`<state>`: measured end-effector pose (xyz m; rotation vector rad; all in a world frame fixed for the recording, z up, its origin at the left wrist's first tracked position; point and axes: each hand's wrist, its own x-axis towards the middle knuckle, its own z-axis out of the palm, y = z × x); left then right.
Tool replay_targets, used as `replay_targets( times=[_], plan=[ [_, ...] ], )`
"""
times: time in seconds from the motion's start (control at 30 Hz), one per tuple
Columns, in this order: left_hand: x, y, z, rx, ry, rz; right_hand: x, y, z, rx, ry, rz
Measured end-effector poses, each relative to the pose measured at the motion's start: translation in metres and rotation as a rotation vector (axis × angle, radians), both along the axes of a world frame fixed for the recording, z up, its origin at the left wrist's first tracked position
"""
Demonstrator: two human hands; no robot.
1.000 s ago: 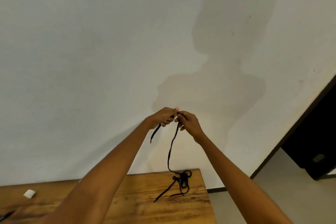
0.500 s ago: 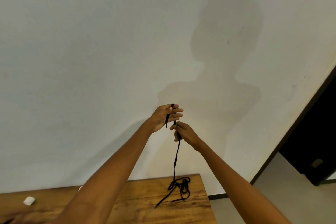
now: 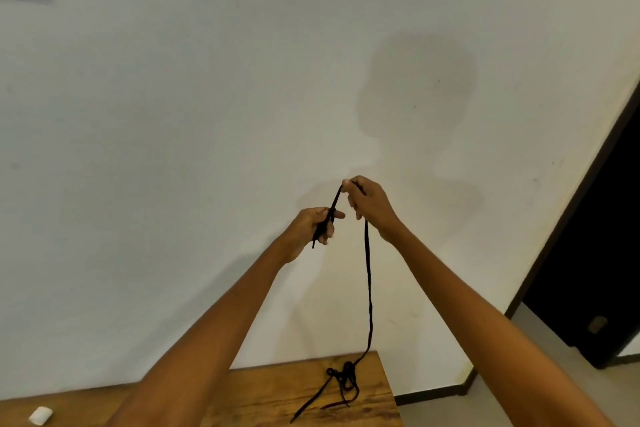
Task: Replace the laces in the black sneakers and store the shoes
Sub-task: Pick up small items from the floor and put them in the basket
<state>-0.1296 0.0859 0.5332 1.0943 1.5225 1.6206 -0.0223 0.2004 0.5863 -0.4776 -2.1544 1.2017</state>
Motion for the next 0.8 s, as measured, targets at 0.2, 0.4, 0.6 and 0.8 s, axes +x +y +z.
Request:
replay_targets(
  times=[0.2, 0.4, 0.6, 0.8],
  plan=[
    [0.007, 0.000, 0.033, 0.242, -0.263, -0.085, -0.003, -0.001, -0.016, 0.066, -0.244, -0.011],
    [-0.007, 0.004, 0.038, 0.217, -0.231, -0.002, 0.009, -0.025, -0.024, 0.251, -0.459, 0.223],
    [-0.006, -0.003, 0.046, -0.007, 0.190, 0.039, 0.019, -0.029, 0.028, 0.210, -0.188, 0.224],
    [0.002, -0.016, 0.057, 0.092, 0.045, -0.011, 0.005, -0.014, 0.064, 0.072, 0.017, 0.013]
  ],
)
